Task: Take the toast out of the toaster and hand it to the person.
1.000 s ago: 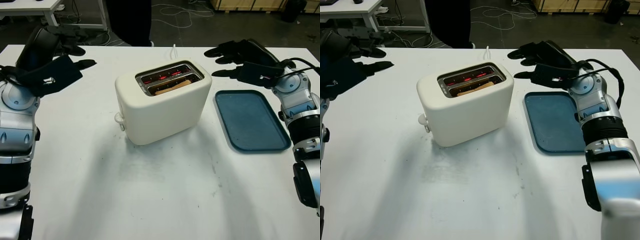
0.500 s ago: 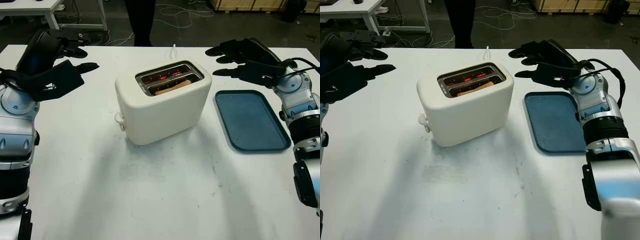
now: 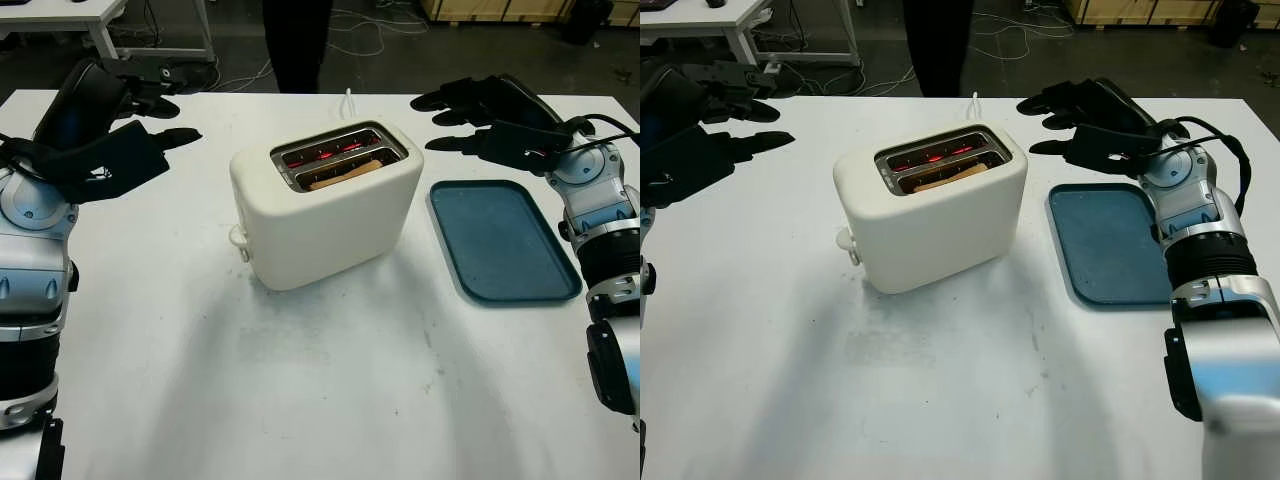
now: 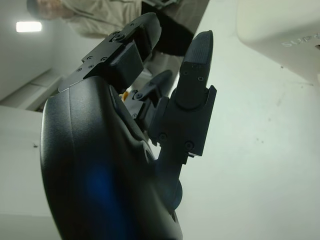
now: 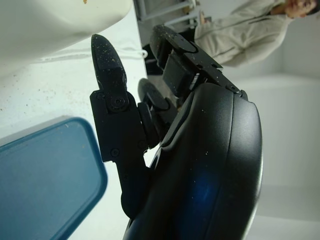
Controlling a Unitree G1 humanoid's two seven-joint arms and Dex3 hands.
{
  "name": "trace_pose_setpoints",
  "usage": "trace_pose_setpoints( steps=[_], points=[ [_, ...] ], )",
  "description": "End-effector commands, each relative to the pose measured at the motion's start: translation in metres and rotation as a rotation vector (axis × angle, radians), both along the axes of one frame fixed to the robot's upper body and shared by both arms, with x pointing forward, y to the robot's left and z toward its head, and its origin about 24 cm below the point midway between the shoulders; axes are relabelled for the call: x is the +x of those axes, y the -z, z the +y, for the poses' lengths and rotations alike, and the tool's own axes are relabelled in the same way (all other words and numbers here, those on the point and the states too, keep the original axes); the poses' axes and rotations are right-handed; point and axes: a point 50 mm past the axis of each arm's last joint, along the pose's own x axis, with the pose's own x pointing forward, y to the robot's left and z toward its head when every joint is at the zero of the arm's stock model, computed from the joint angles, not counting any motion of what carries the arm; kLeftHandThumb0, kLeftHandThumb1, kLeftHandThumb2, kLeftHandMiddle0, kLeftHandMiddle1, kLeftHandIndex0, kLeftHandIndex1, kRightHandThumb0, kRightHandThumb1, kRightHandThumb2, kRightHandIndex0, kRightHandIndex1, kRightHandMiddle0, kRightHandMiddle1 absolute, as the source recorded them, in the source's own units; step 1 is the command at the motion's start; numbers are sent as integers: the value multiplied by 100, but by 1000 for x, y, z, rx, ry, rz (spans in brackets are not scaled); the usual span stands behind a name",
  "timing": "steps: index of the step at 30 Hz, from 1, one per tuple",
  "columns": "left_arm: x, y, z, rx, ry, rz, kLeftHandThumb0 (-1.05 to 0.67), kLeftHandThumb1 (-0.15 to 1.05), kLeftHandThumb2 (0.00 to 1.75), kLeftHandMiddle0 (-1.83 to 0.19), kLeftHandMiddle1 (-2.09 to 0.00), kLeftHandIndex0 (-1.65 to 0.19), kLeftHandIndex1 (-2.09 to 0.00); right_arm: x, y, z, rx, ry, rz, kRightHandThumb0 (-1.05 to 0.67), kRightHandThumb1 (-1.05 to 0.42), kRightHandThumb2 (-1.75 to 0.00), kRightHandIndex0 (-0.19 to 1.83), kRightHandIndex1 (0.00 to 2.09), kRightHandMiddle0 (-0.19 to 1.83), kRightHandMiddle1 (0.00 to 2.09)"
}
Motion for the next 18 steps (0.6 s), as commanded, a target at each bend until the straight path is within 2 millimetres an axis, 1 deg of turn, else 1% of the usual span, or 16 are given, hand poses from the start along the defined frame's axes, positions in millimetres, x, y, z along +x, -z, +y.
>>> trace_pose_setpoints(
  steps=[1, 12, 18],
  points=[
    [-2, -1, 2, 17, -9, 2, -45, 92, 1, -62, -45, -75, -2, 0, -8, -1, -10, -7, -31, -55, -92, -4, 76, 1, 71, 1],
    [-1, 0, 2, 19, -4, -6, -46, 92, 1, -63, -45, -76, -2, 0, -7, -1, -33, -11, -34, -57, -92, -6, 77, 1, 72, 1],
    [-1, 0, 2, 14, -11, -1, -45, 92, 1, -60, -44, -74, -1, -1, -7, -2, -12, -12, -22, -58, -92, -7, 76, 0, 71, 0]
  ],
)
